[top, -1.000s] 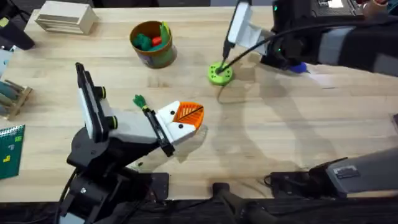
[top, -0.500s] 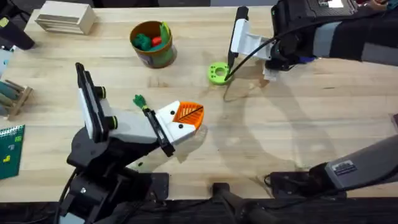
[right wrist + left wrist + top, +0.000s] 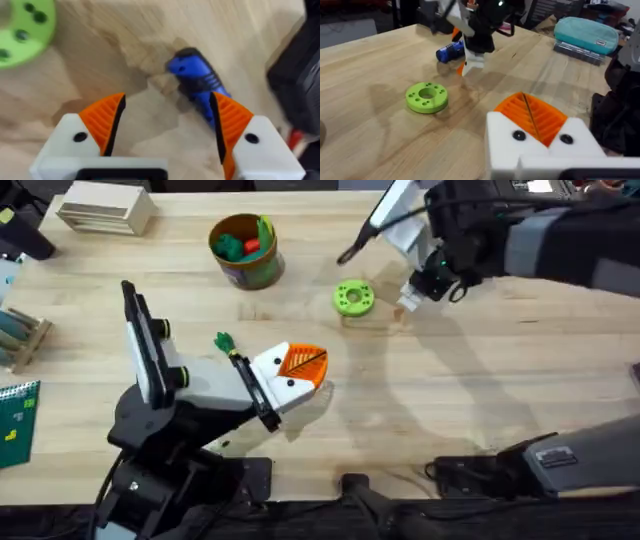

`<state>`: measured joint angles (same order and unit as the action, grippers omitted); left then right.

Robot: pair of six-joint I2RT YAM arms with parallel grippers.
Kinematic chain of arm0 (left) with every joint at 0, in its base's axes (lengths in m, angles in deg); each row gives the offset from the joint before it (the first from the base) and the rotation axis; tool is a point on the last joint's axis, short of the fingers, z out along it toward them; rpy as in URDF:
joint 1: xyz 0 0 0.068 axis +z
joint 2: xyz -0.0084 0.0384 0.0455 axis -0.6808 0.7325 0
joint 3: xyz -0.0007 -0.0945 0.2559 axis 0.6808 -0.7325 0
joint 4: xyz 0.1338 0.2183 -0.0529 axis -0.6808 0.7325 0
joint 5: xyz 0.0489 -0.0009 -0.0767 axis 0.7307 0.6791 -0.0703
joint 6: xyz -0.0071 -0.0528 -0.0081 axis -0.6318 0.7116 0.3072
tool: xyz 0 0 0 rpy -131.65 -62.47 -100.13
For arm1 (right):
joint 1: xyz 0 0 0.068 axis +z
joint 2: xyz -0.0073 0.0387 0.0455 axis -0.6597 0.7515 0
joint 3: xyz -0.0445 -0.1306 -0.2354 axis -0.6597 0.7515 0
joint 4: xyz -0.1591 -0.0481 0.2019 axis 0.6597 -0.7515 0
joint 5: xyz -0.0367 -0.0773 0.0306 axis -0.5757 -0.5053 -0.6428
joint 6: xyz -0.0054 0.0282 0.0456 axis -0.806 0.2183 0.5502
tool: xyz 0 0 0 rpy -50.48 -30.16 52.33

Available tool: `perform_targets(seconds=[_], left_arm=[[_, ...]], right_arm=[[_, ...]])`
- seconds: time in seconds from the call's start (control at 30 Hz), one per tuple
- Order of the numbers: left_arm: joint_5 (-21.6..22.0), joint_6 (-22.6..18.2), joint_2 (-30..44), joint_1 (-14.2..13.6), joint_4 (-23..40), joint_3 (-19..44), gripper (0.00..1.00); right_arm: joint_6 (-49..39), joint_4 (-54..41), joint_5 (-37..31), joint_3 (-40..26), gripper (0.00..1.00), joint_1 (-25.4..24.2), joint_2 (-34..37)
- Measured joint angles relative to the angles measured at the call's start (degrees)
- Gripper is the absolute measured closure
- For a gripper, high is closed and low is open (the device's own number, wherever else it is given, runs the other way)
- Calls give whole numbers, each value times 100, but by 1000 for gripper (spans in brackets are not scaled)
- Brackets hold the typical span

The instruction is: Pick up the gripper from the table and insert it into the empty holder that is missing its gripper. Then pick up a screw, insert it into the mounting hole, and use the screwdriver to tighten it. Finally, clean up the table by picking up the vegetable and placing it into the bucket.

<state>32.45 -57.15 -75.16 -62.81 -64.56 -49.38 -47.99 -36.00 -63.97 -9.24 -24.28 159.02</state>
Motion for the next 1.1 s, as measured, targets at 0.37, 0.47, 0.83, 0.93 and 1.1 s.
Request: perform_targets(seconds=[0.37, 0.47, 0.83, 0.93, 1.1], left_arm=[[-2, 0, 0, 0, 1, 0, 991], [0, -12, 0, 0, 0, 0, 838], [177, -2, 0, 0, -45, -1, 14], [811, 188, 0, 0, -813, -5, 14], [1889, 563, 107, 0, 409, 727, 14]], right_arm=[[1896, -461, 1574, -335, 33, 2, -1292], [2196, -578, 2133, -339, 33, 2, -1470], [2850, -704, 3232, -339, 33, 4, -1507], [2910, -688, 3331, -339, 33, 4, -1507], [2914, -566, 3355, -339, 33, 4, -1506]])
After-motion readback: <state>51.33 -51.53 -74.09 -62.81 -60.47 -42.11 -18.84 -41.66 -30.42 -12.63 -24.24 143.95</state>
